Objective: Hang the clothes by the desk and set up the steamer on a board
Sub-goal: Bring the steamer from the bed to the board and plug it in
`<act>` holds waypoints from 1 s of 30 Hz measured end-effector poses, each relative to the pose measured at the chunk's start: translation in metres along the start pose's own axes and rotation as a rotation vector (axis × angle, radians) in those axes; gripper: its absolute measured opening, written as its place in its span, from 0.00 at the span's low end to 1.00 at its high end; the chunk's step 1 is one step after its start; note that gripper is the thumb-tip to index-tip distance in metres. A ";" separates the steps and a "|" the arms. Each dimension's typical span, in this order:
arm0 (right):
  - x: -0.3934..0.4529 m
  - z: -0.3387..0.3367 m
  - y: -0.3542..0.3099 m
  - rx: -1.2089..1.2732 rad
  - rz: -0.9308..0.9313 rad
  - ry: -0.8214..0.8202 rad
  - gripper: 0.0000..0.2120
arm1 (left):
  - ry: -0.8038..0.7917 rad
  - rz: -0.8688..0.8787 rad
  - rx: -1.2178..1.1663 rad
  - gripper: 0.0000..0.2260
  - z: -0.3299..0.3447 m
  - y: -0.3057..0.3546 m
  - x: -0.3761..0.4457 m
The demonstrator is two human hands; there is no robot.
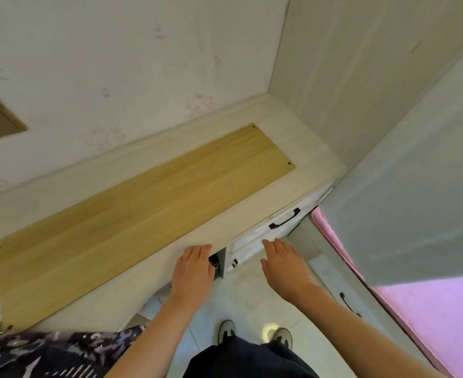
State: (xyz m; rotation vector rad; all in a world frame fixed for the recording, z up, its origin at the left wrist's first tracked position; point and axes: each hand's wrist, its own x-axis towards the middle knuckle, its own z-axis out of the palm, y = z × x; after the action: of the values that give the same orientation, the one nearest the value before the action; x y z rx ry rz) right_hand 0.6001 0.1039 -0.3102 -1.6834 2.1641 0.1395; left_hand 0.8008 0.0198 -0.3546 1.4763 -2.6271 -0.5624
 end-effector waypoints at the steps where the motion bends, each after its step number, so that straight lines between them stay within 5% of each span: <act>1: -0.008 0.000 0.006 0.010 0.028 0.015 0.24 | -0.002 0.041 0.006 0.18 0.002 0.008 0.002; 15: -0.153 0.041 0.110 0.172 0.413 0.173 0.18 | -0.140 0.454 -0.082 0.16 0.047 0.162 -0.015; 30: -0.374 0.117 0.245 0.256 0.794 0.301 0.16 | -0.284 0.828 -0.053 0.15 0.152 0.379 -0.137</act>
State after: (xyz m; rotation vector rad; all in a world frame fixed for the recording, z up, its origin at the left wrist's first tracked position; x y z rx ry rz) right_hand 0.4713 0.5471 -0.3208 -0.6700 2.8159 -0.1828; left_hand 0.5304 0.3541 -0.3478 0.2082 -3.0382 -0.7496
